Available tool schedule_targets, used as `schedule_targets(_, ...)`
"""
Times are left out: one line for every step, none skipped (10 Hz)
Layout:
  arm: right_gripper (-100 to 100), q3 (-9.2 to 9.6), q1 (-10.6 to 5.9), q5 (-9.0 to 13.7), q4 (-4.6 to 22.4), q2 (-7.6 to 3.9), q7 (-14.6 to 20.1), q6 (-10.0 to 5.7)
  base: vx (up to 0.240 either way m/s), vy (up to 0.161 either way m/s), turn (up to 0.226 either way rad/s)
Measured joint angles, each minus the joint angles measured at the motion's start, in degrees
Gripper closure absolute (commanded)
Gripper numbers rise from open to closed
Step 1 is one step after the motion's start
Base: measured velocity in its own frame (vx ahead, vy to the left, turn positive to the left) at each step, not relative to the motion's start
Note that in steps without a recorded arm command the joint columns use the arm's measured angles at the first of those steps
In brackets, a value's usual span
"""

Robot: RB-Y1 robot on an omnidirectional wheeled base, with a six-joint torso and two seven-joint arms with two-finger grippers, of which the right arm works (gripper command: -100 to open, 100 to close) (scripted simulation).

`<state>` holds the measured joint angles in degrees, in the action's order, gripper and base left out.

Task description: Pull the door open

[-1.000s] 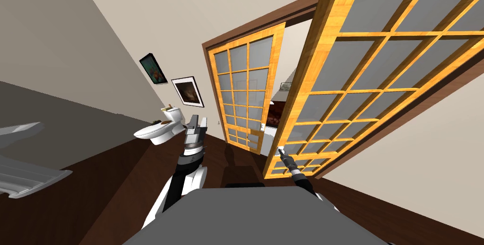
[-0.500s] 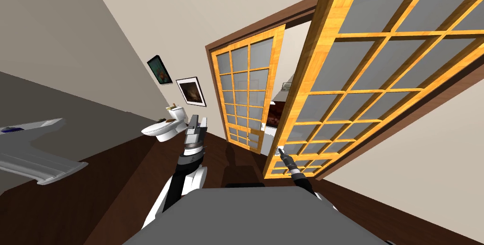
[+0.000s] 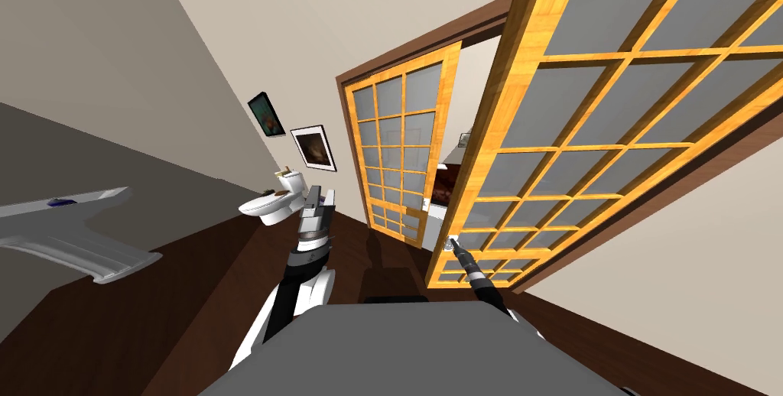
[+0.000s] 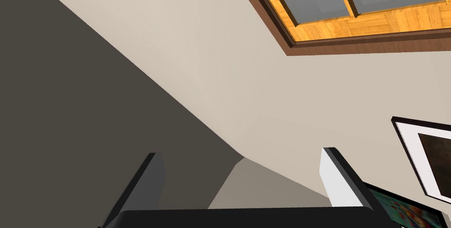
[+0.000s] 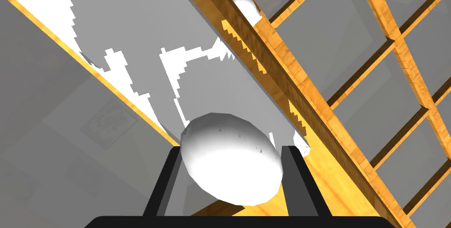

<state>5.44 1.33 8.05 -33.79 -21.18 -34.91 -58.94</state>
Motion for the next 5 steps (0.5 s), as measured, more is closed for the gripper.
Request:
schedule_targets(100, 0.0, -0.05, 0.4, 0.0, 0.05, 1.6, 0.12, -0.029, -0.021, 0.039)
schedule_targets(100, 0.02, -0.06, 0.5, -0.2, 0.09, 2.7, 0.25, -0.035, -0.021, 0.048)
schedule_targets(100, 0.04, -0.11, 0.8, -0.3, 0.13, 4.2, 0.43, -0.055, -0.035, 0.088)
schedule_targets(100, 0.06, -0.44, 1.2, 0.1, 0.22, 5.8, 0.4, -0.04, -0.024, 0.039)
schedule_targets(100, 0.06, -0.23, 1.4, -0.5, 0.29, 7.0, 0.68, -0.032, -0.016, 0.048)
